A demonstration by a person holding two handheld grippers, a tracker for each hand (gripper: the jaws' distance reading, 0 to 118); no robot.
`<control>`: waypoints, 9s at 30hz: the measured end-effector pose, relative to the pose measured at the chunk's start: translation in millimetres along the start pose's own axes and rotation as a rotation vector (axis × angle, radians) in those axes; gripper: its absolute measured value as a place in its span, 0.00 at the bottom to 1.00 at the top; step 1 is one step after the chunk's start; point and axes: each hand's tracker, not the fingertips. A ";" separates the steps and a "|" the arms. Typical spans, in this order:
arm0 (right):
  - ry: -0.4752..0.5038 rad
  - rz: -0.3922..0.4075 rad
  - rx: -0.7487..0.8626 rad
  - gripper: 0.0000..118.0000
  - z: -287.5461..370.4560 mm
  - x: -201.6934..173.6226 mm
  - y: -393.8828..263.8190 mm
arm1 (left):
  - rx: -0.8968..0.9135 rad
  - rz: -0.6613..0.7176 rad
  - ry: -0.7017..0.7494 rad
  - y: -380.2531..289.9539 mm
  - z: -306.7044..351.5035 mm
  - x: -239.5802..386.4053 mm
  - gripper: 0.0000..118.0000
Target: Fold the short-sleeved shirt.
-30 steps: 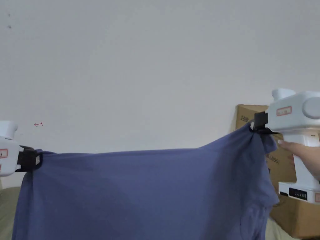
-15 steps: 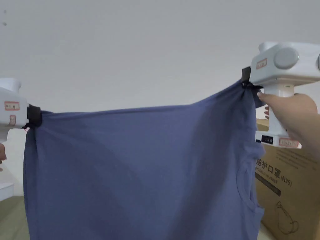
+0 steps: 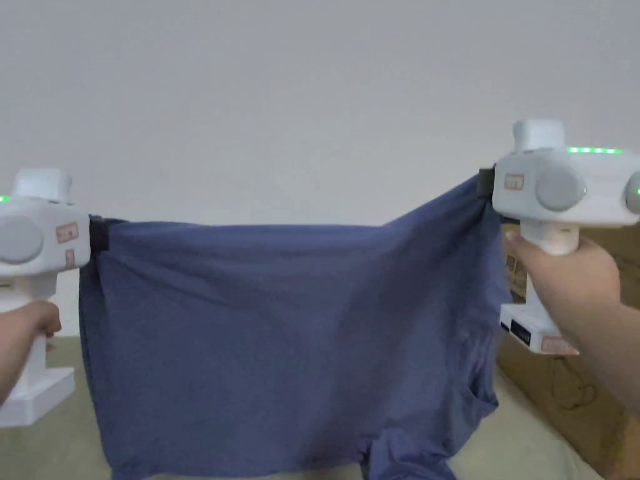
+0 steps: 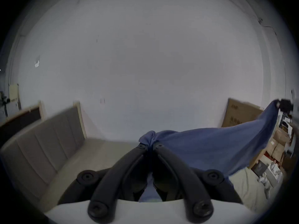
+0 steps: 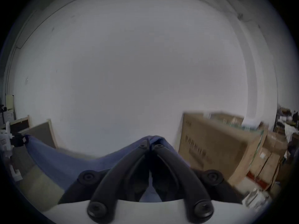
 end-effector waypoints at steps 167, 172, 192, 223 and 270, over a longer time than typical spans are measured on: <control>0.225 -0.295 -0.460 0.00 328.1 35.4 -292.3 | -0.436 0.203 -0.082 -289.9 328.3 -15.4 0.00; 0.246 -0.210 -0.486 0.00 313.7 23.2 -290.3 | -0.737 0.162 0.014 -303.8 272.3 -33.9 0.00; 0.179 -0.197 -0.585 0.00 263.9 52.7 -314.2 | -0.791 0.152 -0.079 -367.2 220.0 -28.9 0.02; 0.085 -0.076 -1.012 0.01 206.0 110.6 -346.8 | -0.786 0.103 -0.046 -311.9 227.6 -50.7 0.02; 0.296 -0.128 -0.429 0.00 245.4 -27.3 -230.2 | -0.591 0.105 -0.191 -214.4 150.6 -49.0 0.00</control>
